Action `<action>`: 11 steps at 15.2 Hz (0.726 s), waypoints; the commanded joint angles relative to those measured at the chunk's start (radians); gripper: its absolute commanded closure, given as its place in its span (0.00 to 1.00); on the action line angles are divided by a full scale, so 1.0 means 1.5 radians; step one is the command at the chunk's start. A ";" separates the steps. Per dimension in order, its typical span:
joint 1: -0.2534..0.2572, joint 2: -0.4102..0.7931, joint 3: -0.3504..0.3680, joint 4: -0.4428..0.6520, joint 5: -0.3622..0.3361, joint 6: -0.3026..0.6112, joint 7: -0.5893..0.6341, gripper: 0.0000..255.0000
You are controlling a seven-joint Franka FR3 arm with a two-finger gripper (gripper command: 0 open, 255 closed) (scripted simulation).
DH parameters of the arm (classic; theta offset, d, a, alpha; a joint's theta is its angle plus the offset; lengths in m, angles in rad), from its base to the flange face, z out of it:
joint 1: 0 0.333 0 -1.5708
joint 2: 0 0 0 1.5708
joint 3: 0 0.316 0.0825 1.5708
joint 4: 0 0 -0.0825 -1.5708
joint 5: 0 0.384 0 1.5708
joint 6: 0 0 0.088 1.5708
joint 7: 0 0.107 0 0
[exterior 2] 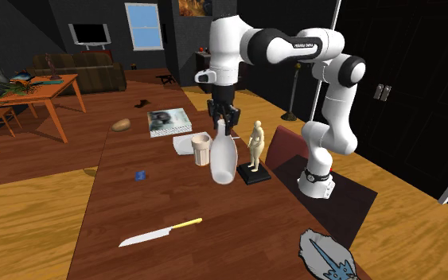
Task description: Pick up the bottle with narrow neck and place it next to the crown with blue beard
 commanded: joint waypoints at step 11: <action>0.076 -0.039 0.094 0.100 -0.005 -0.143 0.167 1.00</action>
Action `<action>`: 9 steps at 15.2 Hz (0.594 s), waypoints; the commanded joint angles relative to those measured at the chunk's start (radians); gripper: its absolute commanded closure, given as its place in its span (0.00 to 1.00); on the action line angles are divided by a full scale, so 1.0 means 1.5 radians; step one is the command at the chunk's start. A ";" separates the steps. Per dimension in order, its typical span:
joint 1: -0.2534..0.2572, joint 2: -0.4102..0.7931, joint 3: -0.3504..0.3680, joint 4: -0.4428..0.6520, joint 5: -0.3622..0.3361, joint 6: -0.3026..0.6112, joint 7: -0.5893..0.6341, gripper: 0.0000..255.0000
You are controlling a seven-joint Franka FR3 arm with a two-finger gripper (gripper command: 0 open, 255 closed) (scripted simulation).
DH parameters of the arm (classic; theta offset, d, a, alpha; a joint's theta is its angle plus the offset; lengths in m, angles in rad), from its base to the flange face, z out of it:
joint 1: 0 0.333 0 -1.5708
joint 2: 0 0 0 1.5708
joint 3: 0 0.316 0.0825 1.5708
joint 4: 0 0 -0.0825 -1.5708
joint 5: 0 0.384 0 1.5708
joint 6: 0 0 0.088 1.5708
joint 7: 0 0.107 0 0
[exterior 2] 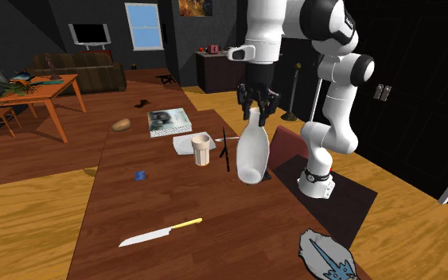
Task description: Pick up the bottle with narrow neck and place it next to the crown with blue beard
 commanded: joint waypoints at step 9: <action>0.038 -0.004 0.047 0.028 0.003 -0.035 0.086 1.00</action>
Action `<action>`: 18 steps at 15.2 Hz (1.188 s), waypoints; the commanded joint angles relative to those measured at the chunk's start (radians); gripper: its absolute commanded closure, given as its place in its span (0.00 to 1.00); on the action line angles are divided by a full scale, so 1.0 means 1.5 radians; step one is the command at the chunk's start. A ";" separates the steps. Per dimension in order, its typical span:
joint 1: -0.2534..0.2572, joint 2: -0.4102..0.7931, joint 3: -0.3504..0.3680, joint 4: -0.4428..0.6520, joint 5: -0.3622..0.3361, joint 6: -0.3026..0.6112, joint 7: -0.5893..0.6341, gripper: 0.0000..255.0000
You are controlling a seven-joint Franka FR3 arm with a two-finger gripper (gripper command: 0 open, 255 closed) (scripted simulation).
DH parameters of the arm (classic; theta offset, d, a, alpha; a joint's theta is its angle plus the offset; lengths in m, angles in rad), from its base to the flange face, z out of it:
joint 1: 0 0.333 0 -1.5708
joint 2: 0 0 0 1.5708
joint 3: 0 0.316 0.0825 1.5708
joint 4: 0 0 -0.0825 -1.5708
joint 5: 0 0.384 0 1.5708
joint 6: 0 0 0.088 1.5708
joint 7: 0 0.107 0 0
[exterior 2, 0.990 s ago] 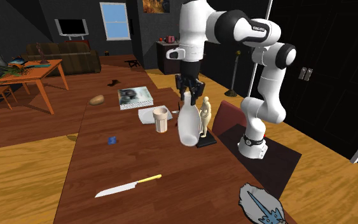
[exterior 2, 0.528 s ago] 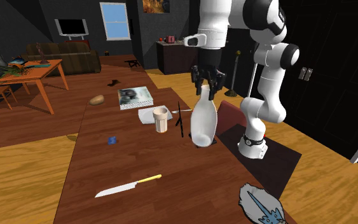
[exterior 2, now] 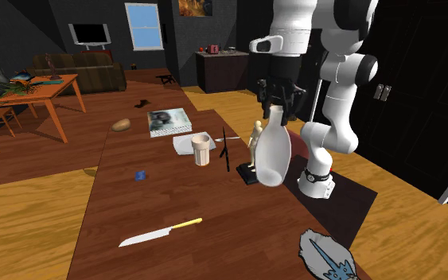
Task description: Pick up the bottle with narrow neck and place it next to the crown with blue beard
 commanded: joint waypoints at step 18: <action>0.000 -0.075 0.001 -0.261 -0.004 0.186 0.008 1.00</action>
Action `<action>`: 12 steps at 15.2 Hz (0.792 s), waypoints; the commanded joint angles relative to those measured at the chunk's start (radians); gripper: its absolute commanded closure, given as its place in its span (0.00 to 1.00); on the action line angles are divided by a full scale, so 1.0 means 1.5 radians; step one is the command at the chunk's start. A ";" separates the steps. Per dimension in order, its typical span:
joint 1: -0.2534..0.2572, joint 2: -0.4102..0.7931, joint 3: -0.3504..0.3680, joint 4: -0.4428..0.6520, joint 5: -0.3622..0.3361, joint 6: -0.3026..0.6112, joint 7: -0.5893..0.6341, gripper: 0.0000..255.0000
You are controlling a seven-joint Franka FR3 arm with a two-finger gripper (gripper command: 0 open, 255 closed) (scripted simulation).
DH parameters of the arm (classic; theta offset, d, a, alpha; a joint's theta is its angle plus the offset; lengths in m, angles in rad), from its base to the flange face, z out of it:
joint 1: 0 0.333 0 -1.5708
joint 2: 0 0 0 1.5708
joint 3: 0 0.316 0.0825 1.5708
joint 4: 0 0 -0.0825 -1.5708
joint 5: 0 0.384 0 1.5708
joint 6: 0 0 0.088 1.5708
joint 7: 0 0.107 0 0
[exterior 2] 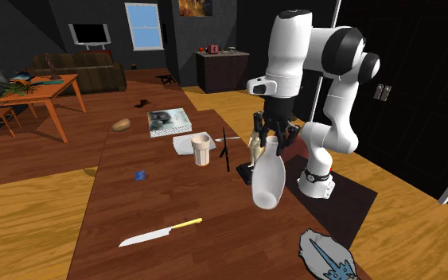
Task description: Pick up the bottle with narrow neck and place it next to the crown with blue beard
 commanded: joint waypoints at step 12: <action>-0.001 -0.021 -0.001 -0.138 -0.002 0.118 0.003 1.00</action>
